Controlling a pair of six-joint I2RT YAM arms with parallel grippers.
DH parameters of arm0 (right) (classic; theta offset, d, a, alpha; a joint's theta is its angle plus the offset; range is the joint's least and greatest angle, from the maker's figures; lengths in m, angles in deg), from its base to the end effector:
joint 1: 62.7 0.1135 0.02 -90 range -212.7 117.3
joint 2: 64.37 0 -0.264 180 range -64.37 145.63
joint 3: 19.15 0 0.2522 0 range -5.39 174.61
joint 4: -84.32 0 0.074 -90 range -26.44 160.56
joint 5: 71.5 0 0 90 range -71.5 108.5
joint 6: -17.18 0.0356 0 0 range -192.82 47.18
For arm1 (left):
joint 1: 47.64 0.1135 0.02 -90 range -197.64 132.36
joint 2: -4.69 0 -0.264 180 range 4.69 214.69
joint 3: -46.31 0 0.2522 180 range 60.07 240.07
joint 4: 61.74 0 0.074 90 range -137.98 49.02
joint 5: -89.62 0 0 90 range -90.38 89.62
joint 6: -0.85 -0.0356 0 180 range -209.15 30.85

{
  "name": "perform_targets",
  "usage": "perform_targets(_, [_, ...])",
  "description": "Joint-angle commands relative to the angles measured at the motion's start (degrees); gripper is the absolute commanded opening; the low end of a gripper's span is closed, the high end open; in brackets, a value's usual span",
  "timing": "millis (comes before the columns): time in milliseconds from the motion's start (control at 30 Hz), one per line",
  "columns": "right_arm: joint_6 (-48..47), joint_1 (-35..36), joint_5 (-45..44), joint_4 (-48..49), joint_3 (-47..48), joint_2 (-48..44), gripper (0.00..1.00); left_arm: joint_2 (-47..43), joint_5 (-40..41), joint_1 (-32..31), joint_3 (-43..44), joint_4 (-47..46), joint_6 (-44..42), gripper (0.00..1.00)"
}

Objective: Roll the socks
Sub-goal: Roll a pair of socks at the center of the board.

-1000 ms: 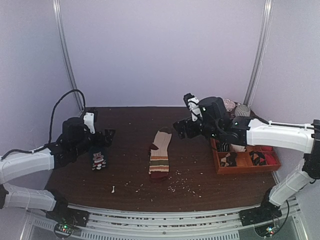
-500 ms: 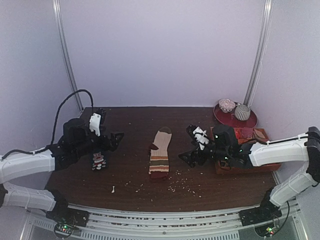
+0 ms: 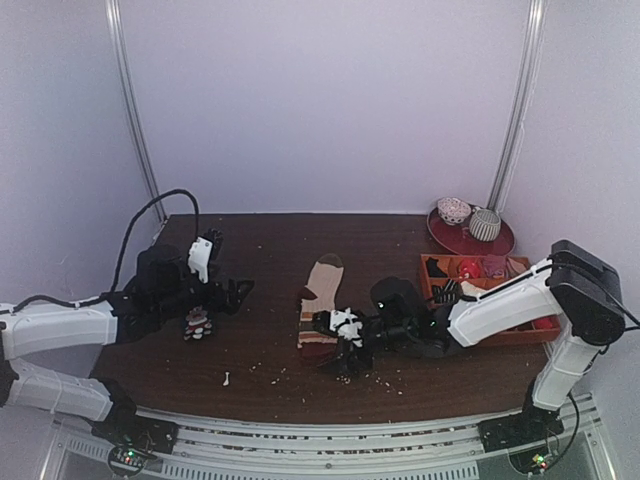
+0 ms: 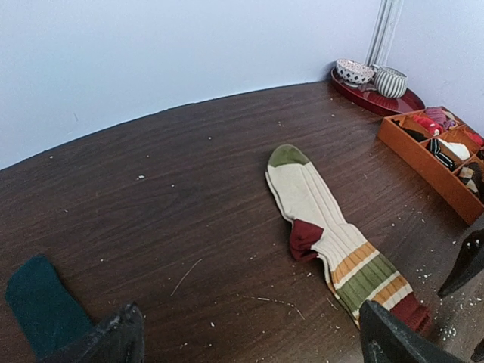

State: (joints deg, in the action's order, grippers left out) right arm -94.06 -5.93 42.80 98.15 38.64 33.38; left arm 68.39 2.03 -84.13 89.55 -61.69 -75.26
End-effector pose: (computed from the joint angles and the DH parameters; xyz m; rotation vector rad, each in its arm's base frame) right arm 0.1765 0.2962 0.1662 -1.5132 1.4286 0.8151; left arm 0.1954 -0.1427 0.2236 0.3573 1.9346 -0.5433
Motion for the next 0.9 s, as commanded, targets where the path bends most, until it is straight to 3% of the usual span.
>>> perform_targets(0, [-6.43, 0.53, 0.61, -4.81, 2.51, 3.45, 0.85, -0.34, 0.89, -0.14, -1.02, -2.6, -1.32, 0.98])
perform_targets(333, [-7.39, -0.74, -3.94, -9.74, 8.06, 10.5, 0.73, -0.16, 1.63, -0.12, -1.44, -2.11, -1.8, 0.98])
perform_targets(567, [-6.01, -1.56, -7.16, -12.62, 9.05, 12.8, 0.59, -0.33, 2.02, -0.09, -1.39, -1.18, -2.5, 0.98])
perform_targets(767, [0.31, -2.63, -8.16, -20.49, 11.16, 14.6, 0.23, -0.6, 0.91, -0.16, -1.83, -1.65, -2.98, 0.98])
perform_targets(867, [5.01, -3.42, -1.13, -24.69, 12.94, 15.61, 0.12, -0.83, -1.48, -0.13, -2.49, -3.29, -3.55, 0.98])
